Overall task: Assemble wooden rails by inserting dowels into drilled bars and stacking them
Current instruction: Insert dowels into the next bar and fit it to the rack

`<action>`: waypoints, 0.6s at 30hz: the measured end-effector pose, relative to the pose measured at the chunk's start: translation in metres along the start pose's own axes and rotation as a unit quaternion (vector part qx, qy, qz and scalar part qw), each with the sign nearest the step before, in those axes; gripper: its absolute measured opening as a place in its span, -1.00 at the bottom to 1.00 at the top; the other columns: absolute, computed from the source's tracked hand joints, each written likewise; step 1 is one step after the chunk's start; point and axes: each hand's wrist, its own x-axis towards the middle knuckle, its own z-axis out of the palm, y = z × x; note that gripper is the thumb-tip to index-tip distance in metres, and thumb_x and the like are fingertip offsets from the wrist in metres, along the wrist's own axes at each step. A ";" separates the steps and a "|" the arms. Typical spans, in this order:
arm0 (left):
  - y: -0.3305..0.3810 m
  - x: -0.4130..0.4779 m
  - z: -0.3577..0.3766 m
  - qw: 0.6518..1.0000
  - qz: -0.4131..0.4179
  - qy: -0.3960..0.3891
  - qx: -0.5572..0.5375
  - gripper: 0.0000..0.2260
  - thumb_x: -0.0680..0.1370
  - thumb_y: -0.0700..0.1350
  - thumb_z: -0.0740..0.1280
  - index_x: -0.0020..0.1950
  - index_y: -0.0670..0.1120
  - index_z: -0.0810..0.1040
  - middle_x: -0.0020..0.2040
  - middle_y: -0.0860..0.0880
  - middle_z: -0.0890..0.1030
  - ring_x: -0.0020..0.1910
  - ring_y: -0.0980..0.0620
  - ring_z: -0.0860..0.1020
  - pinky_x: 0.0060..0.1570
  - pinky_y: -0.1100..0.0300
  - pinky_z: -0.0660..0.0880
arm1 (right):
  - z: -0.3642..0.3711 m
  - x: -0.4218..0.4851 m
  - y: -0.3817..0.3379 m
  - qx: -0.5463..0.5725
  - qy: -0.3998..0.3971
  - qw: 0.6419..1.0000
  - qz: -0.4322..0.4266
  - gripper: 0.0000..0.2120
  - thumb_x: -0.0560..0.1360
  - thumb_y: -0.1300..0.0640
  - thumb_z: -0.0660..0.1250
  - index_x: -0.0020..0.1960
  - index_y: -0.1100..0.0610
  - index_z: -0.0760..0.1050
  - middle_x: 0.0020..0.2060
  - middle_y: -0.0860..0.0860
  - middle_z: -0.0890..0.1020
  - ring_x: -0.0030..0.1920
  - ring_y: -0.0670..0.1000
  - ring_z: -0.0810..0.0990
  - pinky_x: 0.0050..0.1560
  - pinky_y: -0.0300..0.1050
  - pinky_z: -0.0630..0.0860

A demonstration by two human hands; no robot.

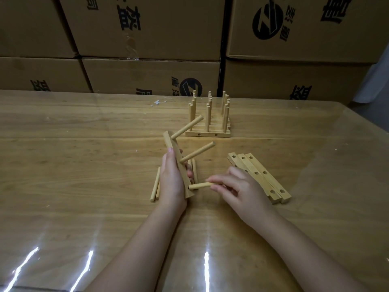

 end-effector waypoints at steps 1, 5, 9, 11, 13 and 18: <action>-0.001 0.000 0.000 1.000 0.005 -0.002 0.011 -0.70 0.63 0.12 0.11 -0.07 -0.04 0.50 -0.48 0.08 0.48 -0.52 0.13 0.42 -0.46 0.22 0.36 | -0.001 0.000 -0.001 -0.021 0.009 1.000 -0.019 -0.82 0.47 0.13 0.38 0.06 0.01 0.63 -0.29 -0.02 0.45 -0.24 -0.06 0.40 -0.26 -0.27 0.31; -0.003 -0.001 0.000 0.999 0.022 -0.010 0.047 -0.67 0.57 0.20 0.12 -0.08 -0.02 0.49 -0.49 0.09 0.47 -0.50 0.12 0.42 -0.36 0.14 0.34 | -0.003 0.000 -0.004 -0.072 0.032 0.995 -0.064 -0.83 0.43 0.17 0.43 0.01 0.04 0.65 -0.31 -0.03 0.40 -0.26 -0.02 0.41 -0.33 -0.17 0.38; -0.005 -0.001 0.000 0.997 0.031 -0.006 0.065 -0.67 0.55 0.21 0.11 -0.08 -0.01 0.48 -0.49 0.08 0.48 -0.50 0.12 0.42 -0.36 0.14 0.35 | -0.004 0.000 -0.006 -0.101 0.050 0.989 -0.095 -0.86 0.41 0.18 0.45 -0.03 0.07 0.65 -0.33 0.01 0.43 -0.29 0.01 0.41 -0.39 -0.12 0.40; -0.005 -0.001 0.000 0.997 0.033 -0.002 0.073 -0.67 0.58 0.19 0.10 -0.10 -0.01 0.48 -0.48 0.07 0.47 -0.49 0.11 0.42 -0.36 0.13 0.35 | -0.004 -0.001 -0.008 -0.109 0.054 0.988 -0.099 -0.86 0.40 0.18 0.45 -0.04 0.07 0.65 -0.33 0.02 0.43 -0.30 0.02 0.42 -0.40 -0.12 0.40; -0.004 -0.001 0.000 0.996 0.032 0.004 0.079 -0.68 0.62 0.16 0.08 -0.10 -0.01 0.48 -0.48 0.06 0.47 -0.48 0.09 0.41 -0.36 0.14 0.36 | -0.004 -0.001 -0.009 -0.112 0.054 0.987 -0.097 -0.87 0.40 0.19 0.46 -0.05 0.08 0.65 -0.33 0.03 0.44 -0.31 0.02 0.43 -0.40 -0.15 0.38; -0.005 -0.004 0.001 0.991 0.050 -0.004 0.126 -0.67 0.65 0.12 0.05 -0.11 -0.02 0.47 -0.47 0.02 0.45 -0.49 0.12 0.43 -0.44 0.27 0.40 | -0.003 -0.002 -0.010 -0.117 0.054 0.988 -0.084 -0.88 0.38 0.20 0.48 -0.08 0.08 0.65 -0.34 0.04 0.45 -0.30 0.03 0.43 -0.39 -0.18 0.35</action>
